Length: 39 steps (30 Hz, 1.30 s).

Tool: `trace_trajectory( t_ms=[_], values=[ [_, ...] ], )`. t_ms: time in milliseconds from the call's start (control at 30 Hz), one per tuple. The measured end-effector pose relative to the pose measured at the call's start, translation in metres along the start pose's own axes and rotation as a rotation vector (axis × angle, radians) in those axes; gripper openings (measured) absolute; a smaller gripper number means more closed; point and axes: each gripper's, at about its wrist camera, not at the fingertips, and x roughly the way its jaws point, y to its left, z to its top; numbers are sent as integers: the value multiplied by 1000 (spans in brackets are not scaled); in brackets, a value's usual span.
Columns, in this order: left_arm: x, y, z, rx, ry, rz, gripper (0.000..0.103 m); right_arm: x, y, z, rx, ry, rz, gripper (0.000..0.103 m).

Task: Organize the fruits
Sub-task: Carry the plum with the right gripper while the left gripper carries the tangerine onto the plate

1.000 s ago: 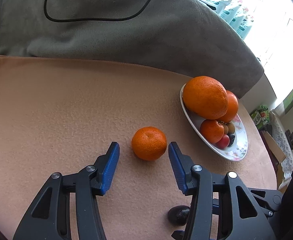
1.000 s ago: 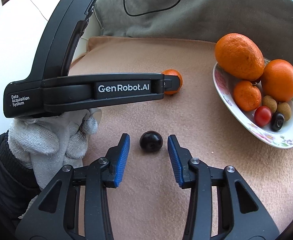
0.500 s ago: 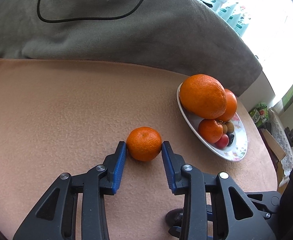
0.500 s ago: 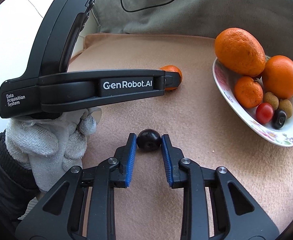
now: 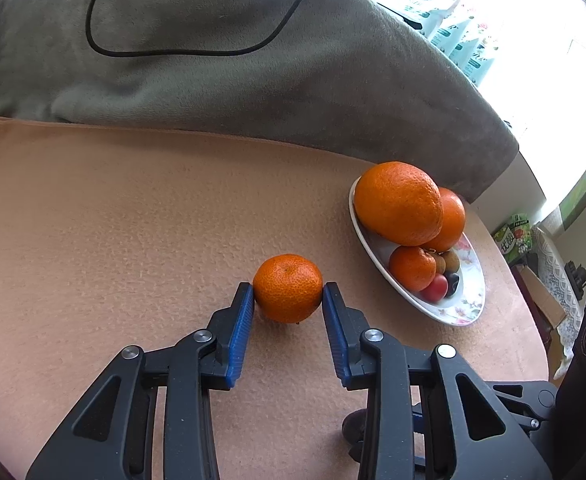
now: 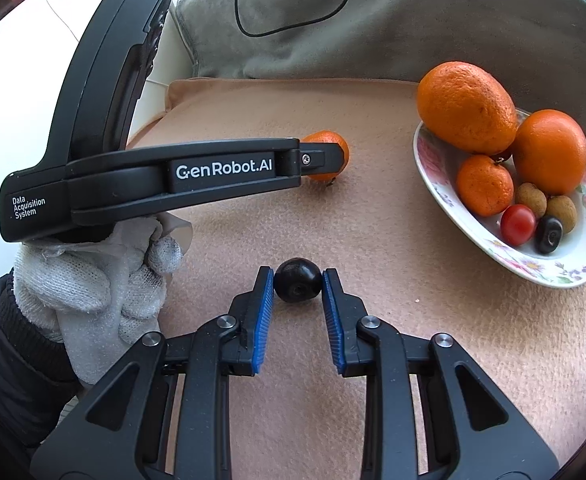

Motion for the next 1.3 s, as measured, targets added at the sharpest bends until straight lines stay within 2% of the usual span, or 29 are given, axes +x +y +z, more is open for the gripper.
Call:
trace_trajectory(
  t_ms=[333,533,767,1067,1300],
  values=[
    [-14,-14,-1,23,-25,-15,33,-43,-23,-8,41,-61,-25,26],
    [-16,-28,-1,42,-32,-32,33,-73,-42,-12,81,-116,-70,26],
    [-18,-48,-2,74,-37,-57,33,-99,-69,-1,123,-172,-127,26],
    [-13,-74,-5,122,-28,-81,33,-108,-99,14,156,-203,-195,26],
    [-8,-86,-5,143,-15,-93,33,-102,-122,21,183,-194,-233,26]
  ],
)
